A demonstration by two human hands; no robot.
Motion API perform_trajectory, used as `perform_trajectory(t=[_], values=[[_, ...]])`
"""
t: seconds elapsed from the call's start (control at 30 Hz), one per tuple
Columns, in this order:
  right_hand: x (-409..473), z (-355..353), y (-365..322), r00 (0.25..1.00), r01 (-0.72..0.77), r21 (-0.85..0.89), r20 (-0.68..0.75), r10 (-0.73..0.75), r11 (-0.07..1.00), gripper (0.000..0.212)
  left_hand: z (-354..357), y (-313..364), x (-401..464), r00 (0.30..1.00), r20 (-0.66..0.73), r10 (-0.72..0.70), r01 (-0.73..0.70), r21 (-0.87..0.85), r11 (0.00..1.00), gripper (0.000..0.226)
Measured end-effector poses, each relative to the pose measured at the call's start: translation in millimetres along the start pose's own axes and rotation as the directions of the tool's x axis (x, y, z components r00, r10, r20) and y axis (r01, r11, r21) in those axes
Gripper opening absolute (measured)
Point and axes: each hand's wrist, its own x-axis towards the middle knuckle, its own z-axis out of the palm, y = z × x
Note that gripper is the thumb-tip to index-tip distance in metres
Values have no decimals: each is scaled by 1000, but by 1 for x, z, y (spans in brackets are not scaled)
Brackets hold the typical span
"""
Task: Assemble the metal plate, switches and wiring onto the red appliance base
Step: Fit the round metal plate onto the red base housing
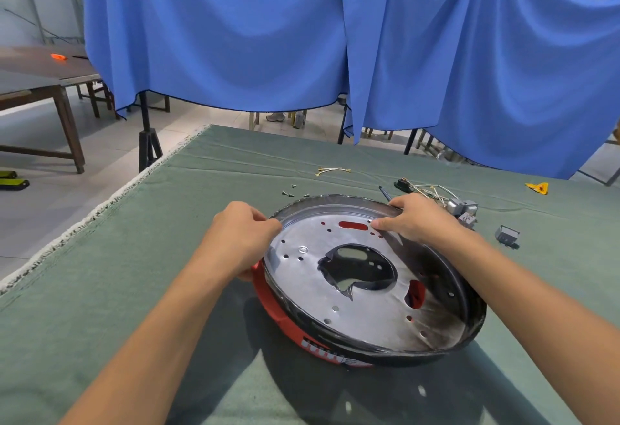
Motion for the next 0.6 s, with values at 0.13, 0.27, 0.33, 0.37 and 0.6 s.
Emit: perform_trajectory(t=[0.13, 0.27, 0.33, 0.37, 0.6], values=[[-1, 1, -1, 1000, -12, -5, -28, 12, 1000, 64, 0, -3, 2, 999, -20, 29, -28, 76, 997, 19], [-2, 4, -3, 998, -34, -19, -59, 32, 999, 66, -2, -1, 5, 998, -37, 42, -38, 104, 994, 23], [-2, 4, -3, 997, -42, -24, -65, 41, 999, 66, -3, 0, 5, 998, -39, 45, -41, 89, 995, 26], [-2, 4, -3, 997, -45, -22, -59, 44, 999, 66, -3, 0, 5, 999, -32, 40, -37, 89, 995, 26], [3, 5, 0, 998, -61, 23, -18, 61, 998, 43, -3, -2, 3, 1000, 15, -1, -1, 91, 996, 22]])
